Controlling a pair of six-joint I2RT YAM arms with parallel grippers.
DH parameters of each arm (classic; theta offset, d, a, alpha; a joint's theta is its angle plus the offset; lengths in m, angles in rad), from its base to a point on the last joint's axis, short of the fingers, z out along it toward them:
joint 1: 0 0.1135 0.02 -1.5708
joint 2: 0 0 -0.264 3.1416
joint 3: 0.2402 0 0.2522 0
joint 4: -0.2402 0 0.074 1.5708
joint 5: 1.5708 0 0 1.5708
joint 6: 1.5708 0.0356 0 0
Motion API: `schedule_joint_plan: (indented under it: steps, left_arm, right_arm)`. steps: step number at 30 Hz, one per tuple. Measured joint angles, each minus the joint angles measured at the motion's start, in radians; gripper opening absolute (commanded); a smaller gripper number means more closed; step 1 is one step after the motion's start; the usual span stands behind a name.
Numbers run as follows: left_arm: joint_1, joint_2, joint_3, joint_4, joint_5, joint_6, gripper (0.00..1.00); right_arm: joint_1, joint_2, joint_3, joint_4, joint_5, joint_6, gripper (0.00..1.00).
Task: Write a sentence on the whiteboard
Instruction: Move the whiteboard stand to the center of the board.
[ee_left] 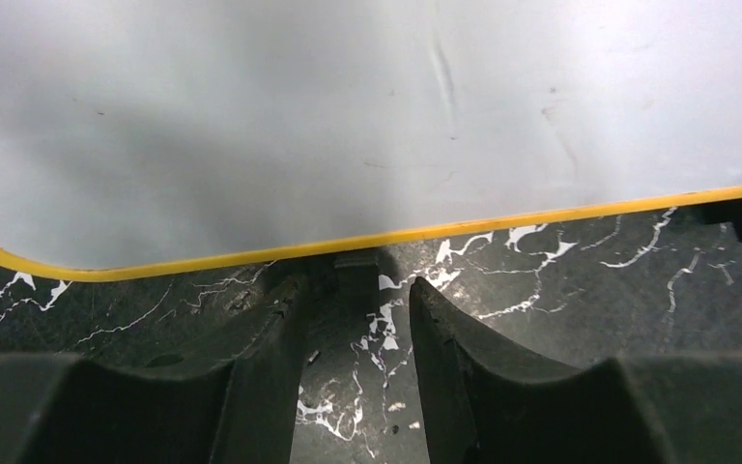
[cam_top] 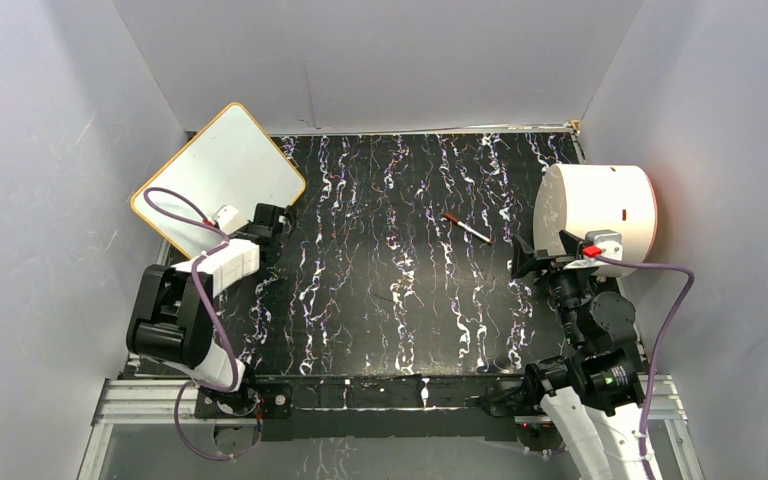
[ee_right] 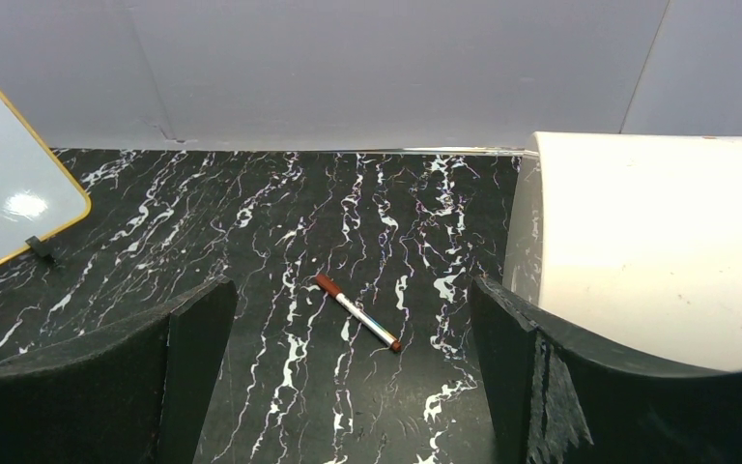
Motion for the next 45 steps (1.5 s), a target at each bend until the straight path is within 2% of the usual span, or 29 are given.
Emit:
schedule_joint_plan:
  steps: [7,12,19,23,35,45]
  left_arm:
    - [0.008,0.067,0.0,0.016,-0.014,-0.014,0.37]
    - [0.021,0.072,0.0,0.029,-0.024,-0.015,0.32]
    - [0.025,0.074,-0.006,0.056,-0.02,-0.007,0.09]
    - [0.027,0.074,-0.017,0.076,-0.017,0.007,0.0]
    - [0.013,0.066,-0.034,0.139,0.064,0.103,0.0]
    - [-0.195,0.042,-0.076,0.21,0.105,0.134,0.0]
  right_arm:
    - [0.001,0.0,-0.001,0.0,0.0,0.0,0.99]
    - [0.001,0.0,-0.002,0.0,0.0,0.0,0.99]
    - [0.001,0.0,-0.003,0.0,0.0,0.0,0.99]
    - [0.003,0.0,-0.011,0.0,-0.001,0.0,0.99]
    - [0.006,-0.003,-0.013,0.0,-0.005,0.0,0.99]
    - [0.007,-0.004,-0.013,-0.001,-0.008,0.0,0.99]
